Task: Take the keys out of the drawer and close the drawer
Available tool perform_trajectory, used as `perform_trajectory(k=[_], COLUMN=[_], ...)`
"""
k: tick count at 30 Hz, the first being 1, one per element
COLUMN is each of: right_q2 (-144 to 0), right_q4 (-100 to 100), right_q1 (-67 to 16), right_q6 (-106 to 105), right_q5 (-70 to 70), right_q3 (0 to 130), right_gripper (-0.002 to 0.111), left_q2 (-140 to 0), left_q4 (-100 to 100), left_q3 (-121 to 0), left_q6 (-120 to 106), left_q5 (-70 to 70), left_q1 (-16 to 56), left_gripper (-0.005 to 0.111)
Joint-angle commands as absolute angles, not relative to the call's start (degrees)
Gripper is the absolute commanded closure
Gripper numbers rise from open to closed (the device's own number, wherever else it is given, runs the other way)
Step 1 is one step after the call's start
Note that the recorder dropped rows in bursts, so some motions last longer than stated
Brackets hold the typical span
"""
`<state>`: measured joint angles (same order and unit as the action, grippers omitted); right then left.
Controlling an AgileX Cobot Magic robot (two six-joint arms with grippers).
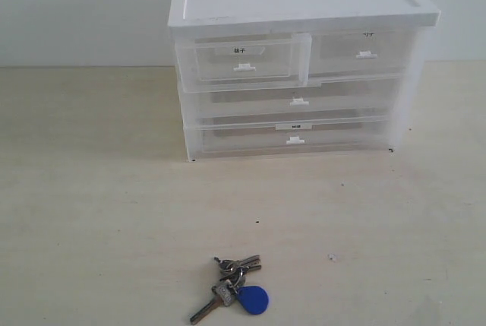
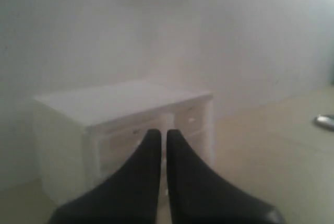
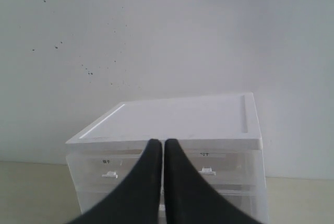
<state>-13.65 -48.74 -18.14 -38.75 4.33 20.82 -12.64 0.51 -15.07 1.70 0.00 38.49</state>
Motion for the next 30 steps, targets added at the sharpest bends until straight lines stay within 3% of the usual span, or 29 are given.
perform_trajectory(k=[1,12,18,30], right_q2=[-13.27,-13.27,-13.27,-13.27], right_q4=[-48.88,-48.88,-48.88,-48.88], right_q1=[-17.85,-17.85,-17.85,-17.85], right_q6=[-38.93,-38.68,-38.67,-38.67], right_q5=[4.29,4.4,4.3,4.3], right_q3=[20.5,20.5,20.5,20.5], right_gripper=[0.108,0.108,0.108,0.108], left_q2=[-11.82,-2.07,0.0,0.0], left_q4=[-6.01,-2.06,-2.06,-2.07], left_q3=[-9.91,0.0,0.0,0.0], left_q6=[-7.66,-4.01,-3.86,-3.98], left_q5=[1.54,1.95,14.59,16.72], left_q1=[32.34,11.68,2.12,-0.95], left_gripper=[0.102,0.102,0.102,0.102])
